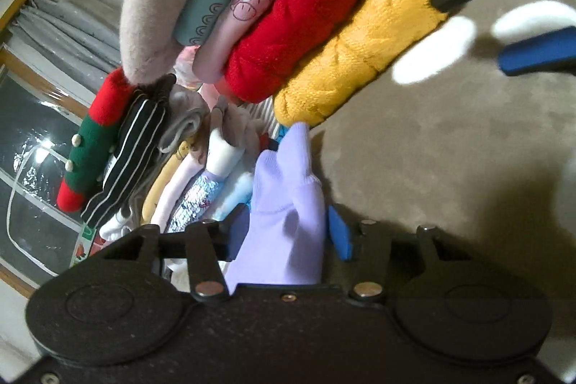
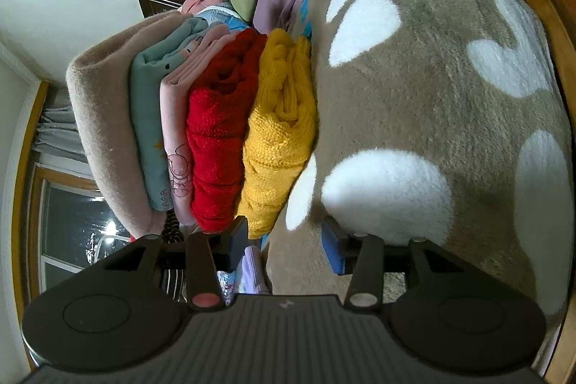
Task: Fold clothes
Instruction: 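Grasp the lavender sleeve cuff beside the sweater pile with the left gripper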
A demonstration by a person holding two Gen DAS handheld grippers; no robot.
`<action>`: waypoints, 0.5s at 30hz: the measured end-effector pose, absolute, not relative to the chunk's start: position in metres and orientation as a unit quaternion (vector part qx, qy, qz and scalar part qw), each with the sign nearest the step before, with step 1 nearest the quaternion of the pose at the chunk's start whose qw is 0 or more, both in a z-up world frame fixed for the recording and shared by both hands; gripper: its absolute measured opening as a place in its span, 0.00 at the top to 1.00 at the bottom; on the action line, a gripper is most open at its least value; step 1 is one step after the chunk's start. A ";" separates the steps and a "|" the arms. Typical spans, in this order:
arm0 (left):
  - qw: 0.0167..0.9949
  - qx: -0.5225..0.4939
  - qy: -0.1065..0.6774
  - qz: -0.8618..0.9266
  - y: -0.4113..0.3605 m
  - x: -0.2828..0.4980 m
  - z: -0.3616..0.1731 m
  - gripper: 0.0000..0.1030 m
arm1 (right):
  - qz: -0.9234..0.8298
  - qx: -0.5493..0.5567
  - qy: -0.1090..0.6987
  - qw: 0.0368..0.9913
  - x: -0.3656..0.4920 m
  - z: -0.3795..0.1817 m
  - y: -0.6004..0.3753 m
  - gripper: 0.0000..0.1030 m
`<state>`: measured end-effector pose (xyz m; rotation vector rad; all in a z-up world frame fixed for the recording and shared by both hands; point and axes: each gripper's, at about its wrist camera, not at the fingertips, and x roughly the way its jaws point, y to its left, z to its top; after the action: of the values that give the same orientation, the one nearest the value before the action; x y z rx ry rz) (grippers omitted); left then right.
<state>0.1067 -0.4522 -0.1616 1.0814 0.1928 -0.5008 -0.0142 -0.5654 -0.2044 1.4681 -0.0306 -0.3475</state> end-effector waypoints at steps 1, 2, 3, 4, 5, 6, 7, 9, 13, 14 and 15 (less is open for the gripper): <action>0.824 0.507 0.097 -0.234 -0.455 0.112 -0.161 0.54 | -0.158 0.667 -0.015 0.728 -0.013 -0.204 -0.566 0.54; 0.825 0.506 0.102 -0.232 -0.458 0.117 -0.161 0.55 | -0.159 0.667 -0.016 0.728 -0.012 -0.204 -0.566 0.53; 0.825 0.505 0.107 -0.230 -0.461 0.120 -0.162 0.56 | -0.159 0.666 -0.016 0.728 -0.011 -0.204 -0.567 0.53; 0.824 0.506 0.112 -0.229 -0.464 0.122 -0.163 0.61 | -0.160 0.665 -0.016 0.729 -0.010 -0.204 -0.567 0.53; 0.823 0.507 0.118 -0.229 -0.467 0.125 -0.164 0.67 | -0.160 0.664 -0.015 0.730 -0.010 -0.204 -0.567 0.53; 0.821 0.508 0.124 -0.228 -0.470 0.128 -0.164 0.68 | -0.161 0.661 -0.014 0.732 -0.009 -0.204 -0.566 0.53; 0.820 0.509 0.128 -0.228 -0.472 0.130 -0.165 0.73 | -0.161 0.659 -0.013 0.735 -0.008 -0.203 -0.566 0.53; 0.822 0.503 0.137 -0.228 -0.474 0.136 -0.165 0.79 | -0.162 0.654 -0.011 0.739 -0.008 -0.203 -0.566 0.53; 0.840 0.472 0.146 -0.223 -0.465 0.138 -0.154 0.91 | -0.162 0.659 -0.017 0.734 -0.008 -0.204 -0.566 0.53; 0.850 0.457 0.141 -0.221 -0.459 0.136 -0.144 0.91 | -0.163 0.660 -0.019 0.733 -0.008 -0.205 -0.566 0.53; 0.860 0.441 0.137 -0.218 -0.453 0.135 -0.134 0.91 | -0.164 0.659 -0.019 0.734 -0.008 -0.204 -0.566 0.53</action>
<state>0.1348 -0.4529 -0.1337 0.9246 0.2882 -0.4575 -0.0080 -0.5658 -0.2044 1.4491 -0.0420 -0.3598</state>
